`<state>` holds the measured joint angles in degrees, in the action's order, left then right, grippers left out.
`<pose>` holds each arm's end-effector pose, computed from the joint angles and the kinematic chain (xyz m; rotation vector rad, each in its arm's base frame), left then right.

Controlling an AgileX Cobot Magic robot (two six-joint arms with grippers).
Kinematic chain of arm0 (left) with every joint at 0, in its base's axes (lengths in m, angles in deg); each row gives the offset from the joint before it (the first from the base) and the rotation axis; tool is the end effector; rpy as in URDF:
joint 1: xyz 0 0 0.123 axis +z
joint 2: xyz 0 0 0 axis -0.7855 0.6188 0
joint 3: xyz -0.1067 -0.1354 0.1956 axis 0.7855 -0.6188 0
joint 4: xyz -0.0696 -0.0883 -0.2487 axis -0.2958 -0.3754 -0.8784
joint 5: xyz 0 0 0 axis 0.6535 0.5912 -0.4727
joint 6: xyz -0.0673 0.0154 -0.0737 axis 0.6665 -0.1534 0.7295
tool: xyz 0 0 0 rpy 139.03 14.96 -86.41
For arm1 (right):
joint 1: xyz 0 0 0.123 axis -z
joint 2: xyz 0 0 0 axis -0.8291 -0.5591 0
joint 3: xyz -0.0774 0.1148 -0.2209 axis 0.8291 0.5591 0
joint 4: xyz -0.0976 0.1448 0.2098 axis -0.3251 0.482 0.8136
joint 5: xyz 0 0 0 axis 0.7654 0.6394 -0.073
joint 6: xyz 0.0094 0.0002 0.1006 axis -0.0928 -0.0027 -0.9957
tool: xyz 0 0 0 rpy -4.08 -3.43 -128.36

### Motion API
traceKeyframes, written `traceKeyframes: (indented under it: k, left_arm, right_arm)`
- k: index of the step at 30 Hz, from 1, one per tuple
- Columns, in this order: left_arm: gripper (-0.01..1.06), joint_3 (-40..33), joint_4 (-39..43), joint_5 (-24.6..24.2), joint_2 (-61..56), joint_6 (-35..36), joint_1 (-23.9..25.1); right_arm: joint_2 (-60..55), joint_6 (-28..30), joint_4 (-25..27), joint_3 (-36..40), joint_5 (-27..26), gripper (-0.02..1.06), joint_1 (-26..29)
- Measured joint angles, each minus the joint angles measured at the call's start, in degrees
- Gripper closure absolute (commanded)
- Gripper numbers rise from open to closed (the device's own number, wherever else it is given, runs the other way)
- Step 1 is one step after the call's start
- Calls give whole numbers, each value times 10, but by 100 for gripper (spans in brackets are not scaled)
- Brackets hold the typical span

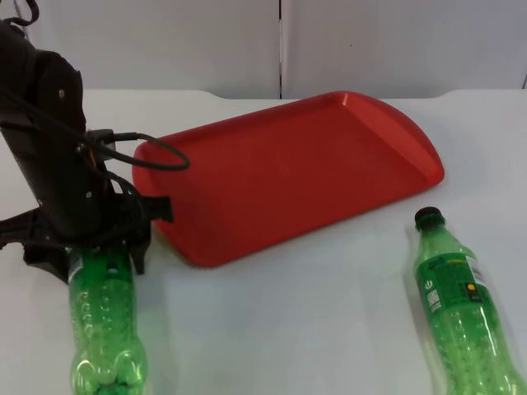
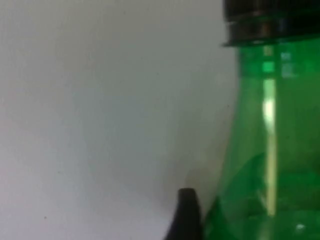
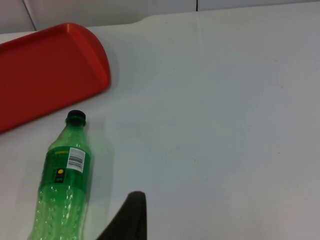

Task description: Place the bottle upright on the tray.

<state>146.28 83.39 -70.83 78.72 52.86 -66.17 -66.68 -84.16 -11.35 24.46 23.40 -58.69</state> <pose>0.3463 -0.0870 0.0312 -0.3376 3.0036 -0.0399 0.0452 -0.0043 0.2864 0.0628 2.0497 0.0071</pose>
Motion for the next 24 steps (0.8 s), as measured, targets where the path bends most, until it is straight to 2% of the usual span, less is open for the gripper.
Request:
traceKeyframes:
  k: [1,5,7,16,24]
  left_arm:
    - [58,0,0,-1,0,-1,0]
    - [101,0,0,-1,0,-2,0]
    - [105,0,-1,-1,0,-2,0]
    - [105,0,-5,-2,0,-5,0]
    - [105,0,-19,1,-38,-41,0]
  right_arm:
    - [0,0,0,0,0,0,0]
    - [0,0,0,0,0,0,0]
    - [0,0,0,0,0,0,0]
    - [0,0,0,0,0,0,0]
    - [0,0,0,0,0,0,0]
